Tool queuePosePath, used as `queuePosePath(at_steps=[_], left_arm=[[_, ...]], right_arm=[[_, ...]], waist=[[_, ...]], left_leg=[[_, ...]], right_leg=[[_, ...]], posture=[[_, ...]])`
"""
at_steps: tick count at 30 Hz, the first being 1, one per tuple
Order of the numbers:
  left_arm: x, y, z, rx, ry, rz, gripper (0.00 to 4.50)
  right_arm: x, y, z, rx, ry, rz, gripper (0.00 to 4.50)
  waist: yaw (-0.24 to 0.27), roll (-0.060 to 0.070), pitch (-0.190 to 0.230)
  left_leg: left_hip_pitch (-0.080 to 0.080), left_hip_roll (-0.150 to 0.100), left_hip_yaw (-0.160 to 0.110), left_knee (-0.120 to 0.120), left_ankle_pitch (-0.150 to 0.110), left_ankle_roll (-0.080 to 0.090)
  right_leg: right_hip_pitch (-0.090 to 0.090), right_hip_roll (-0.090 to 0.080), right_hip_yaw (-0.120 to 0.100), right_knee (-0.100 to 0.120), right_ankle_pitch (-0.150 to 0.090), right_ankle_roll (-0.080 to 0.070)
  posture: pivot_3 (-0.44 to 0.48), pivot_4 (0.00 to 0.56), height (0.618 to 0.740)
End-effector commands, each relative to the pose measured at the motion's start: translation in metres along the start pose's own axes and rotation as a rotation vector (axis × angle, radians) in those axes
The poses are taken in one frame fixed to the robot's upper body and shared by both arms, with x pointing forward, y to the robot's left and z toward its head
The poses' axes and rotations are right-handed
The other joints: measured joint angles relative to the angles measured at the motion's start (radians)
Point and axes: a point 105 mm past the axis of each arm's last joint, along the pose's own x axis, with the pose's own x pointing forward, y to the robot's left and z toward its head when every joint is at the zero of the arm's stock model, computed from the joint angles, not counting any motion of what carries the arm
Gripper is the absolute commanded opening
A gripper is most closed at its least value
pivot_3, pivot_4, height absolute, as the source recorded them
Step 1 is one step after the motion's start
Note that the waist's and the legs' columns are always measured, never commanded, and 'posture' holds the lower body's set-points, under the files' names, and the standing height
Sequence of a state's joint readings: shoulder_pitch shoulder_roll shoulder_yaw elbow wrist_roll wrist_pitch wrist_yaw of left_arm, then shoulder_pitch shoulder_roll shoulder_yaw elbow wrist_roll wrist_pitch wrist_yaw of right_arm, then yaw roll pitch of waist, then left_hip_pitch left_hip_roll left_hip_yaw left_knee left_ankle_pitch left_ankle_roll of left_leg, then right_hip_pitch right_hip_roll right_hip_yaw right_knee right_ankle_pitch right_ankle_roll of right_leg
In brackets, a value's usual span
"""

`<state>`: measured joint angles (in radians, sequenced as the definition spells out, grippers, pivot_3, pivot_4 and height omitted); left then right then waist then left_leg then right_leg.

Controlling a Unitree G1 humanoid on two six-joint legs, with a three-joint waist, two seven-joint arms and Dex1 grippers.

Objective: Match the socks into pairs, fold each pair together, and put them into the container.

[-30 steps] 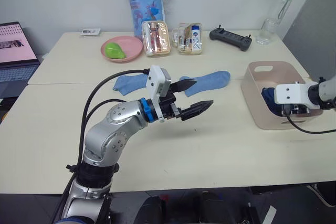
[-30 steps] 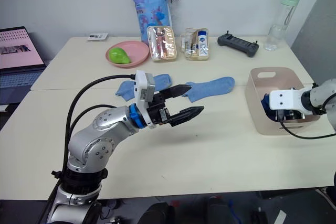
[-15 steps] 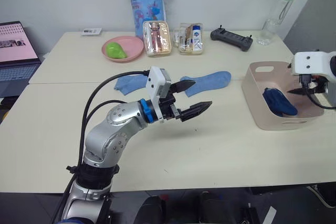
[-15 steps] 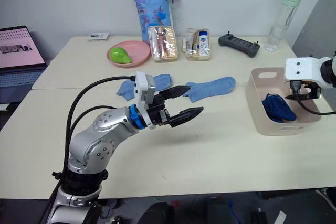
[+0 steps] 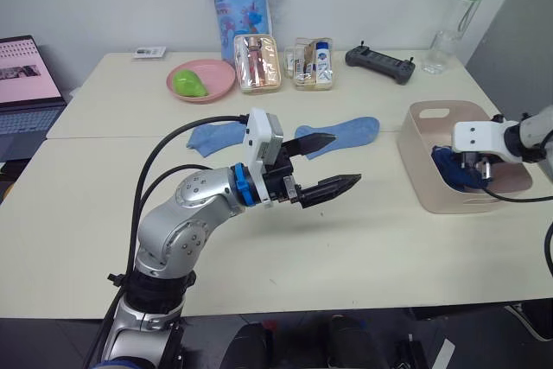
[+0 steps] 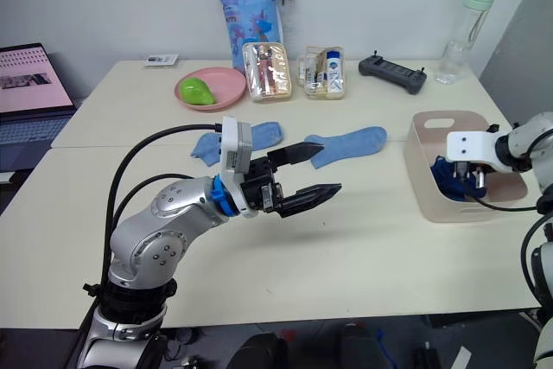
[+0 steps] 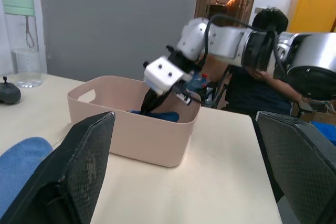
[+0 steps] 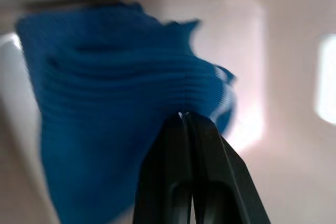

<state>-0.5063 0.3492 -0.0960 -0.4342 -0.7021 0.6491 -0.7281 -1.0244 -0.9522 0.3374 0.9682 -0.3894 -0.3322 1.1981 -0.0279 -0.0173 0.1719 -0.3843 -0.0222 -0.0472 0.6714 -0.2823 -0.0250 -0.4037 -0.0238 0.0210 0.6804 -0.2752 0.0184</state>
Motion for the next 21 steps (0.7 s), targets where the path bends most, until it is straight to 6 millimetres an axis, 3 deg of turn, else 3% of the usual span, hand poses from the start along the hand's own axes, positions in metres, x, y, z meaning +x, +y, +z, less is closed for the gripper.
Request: queuePosePath(at_steps=[1, 5, 9, 15, 18, 21], left_arm=[[0.002, -0.008, 0.008, 0.044, -0.004, -0.035, 4.50], [0.003, -0.009, 0.006, 0.054, 0.013, -0.042, 4.50], [0.003, -0.007, 0.004, 0.063, 0.019, -0.033, 4.50], [-0.004, -0.004, -0.001, 0.063, 0.030, -0.002, 4.50], [-0.016, 0.009, 0.000, 0.088, 0.038, 0.069, 4.50], [-0.032, 0.033, 0.003, 0.166, 0.054, 0.210, 4.50]], right_arm=[[-0.001, 0.000, -0.005, 0.019, 0.001, -0.016, 0.05], [0.000, 0.001, -0.009, 0.032, 0.007, -0.021, 0.05], [-0.013, -0.009, -0.012, 0.055, 0.001, -0.073, 0.05], [-0.061, -0.047, -0.003, 0.067, -0.052, -0.255, 0.05], [-0.088, -0.072, 0.020, 0.085, -0.163, -0.397, 0.66], [-0.084, -0.081, 0.073, 0.256, -0.538, -0.417, 1.70]], waist=[[0.000, 0.000, 0.000], [0.000, 0.000, 0.000], [0.000, 0.000, 0.000], [-0.001, 0.001, 0.001], [-0.003, 0.001, 0.001], [-0.007, 0.001, 0.000]], left_leg=[[0.000, 0.000, 0.000, 0.000, 0.000, 0.000], [0.000, 0.000, 0.000, 0.001, 0.000, 0.000], [0.000, 0.000, 0.000, 0.002, 0.000, 0.000], [0.000, 0.000, 0.000, 0.002, 0.000, 0.000], [0.000, 0.000, 0.000, 0.001, 0.000, 0.000], [0.000, 0.001, 0.000, 0.001, -0.001, 0.002]], right_leg=[[0.000, 0.000, 0.000, 0.000, 0.000, 0.000], [0.000, 0.000, 0.000, 0.000, 0.000, 0.000], [0.000, 0.000, 0.000, 0.000, 0.000, 0.000], [0.000, 0.000, 0.001, 0.000, 0.000, 0.000], [0.000, 0.000, 0.000, 0.000, 0.000, 0.000], [0.000, 0.001, 0.000, 0.000, 0.000, 0.000]], posture=[[0.000, 0.150, 0.740], [0.000, 0.150, 0.740], [0.000, 0.150, 0.740], [0.000, 0.150, 0.740], [0.000, 0.150, 0.740], [0.000, 0.150, 0.740]])
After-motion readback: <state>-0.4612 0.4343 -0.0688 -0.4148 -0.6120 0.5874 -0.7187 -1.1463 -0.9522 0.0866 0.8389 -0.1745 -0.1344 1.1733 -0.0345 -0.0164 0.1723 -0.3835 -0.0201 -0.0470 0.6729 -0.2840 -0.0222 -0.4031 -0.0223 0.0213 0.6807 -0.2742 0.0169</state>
